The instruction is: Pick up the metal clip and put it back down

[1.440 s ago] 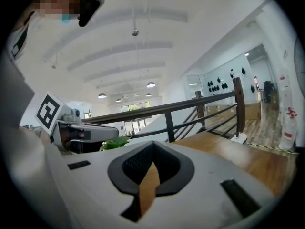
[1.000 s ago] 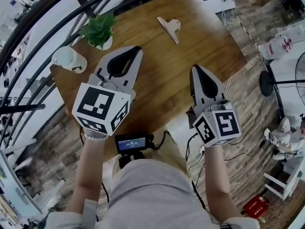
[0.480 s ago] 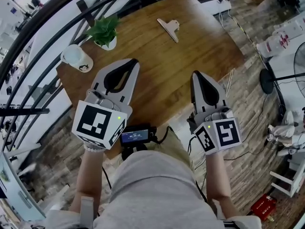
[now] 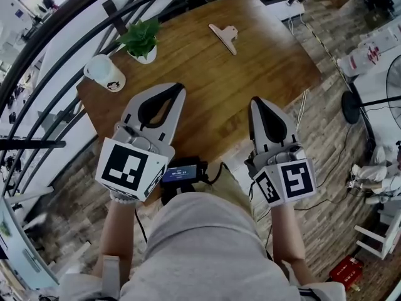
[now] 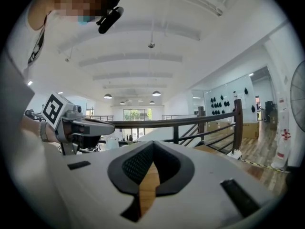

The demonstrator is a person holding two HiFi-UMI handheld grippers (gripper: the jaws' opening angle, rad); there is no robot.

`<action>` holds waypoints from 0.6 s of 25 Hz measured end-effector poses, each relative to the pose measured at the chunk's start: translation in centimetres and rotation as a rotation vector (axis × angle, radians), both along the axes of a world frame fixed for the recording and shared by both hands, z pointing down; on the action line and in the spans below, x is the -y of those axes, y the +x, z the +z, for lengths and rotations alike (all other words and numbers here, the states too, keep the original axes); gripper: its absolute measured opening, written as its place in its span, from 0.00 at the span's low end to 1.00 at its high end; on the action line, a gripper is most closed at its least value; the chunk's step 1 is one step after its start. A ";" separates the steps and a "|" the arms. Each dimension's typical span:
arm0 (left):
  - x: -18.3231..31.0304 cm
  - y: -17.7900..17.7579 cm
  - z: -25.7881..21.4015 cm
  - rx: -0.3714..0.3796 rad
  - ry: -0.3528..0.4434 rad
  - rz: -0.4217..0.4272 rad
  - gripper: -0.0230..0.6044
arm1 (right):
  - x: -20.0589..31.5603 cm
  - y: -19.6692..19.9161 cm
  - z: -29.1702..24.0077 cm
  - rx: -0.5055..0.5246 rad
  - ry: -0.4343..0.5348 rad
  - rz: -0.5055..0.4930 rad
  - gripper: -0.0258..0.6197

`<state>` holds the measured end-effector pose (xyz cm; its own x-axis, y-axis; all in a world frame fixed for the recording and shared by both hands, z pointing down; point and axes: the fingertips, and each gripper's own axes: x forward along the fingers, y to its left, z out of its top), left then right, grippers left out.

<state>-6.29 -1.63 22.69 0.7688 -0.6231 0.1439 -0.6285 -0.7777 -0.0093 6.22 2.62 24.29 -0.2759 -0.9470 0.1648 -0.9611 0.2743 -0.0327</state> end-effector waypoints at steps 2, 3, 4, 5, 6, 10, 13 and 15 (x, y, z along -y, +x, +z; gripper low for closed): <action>-0.1 -0.2 0.1 0.000 0.000 -0.005 0.05 | 0.0 -0.1 0.2 -0.002 -0.003 -0.002 0.04; -0.2 -0.3 0.2 -0.002 -0.001 -0.007 0.05 | 0.0 -0.1 0.2 0.000 -0.005 0.001 0.04; -0.2 -0.3 0.3 -0.004 -0.002 -0.009 0.05 | 0.1 -0.1 0.3 0.005 -0.004 0.004 0.04; -0.2 -0.3 0.4 -0.006 -0.003 -0.011 0.05 | 0.2 -0.1 0.2 0.011 -0.001 0.008 0.04; -0.2 -0.3 0.4 -0.006 -0.004 -0.013 0.05 | 0.3 -0.1 0.1 0.014 0.002 0.009 0.04; -0.3 -0.4 0.6 -0.007 -0.007 -0.019 0.05 | 0.5 -0.6 -0.2 0.018 0.011 0.000 0.04; -0.3 -0.4 0.8 -0.013 -0.014 -0.022 0.05 | 0.3 -0.6 -0.3 0.017 0.013 0.005 0.04; -0.3 -0.4 0.8 -0.016 -0.014 -0.021 0.05 | 0.2 -0.6 -0.2 0.011 0.013 0.009 0.04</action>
<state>-6.65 -1.28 23.48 0.7578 -0.6372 0.1405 -0.6448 -0.7643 0.0116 5.65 2.40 24.06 -0.2687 -0.9516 0.1490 -0.9632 0.2657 -0.0398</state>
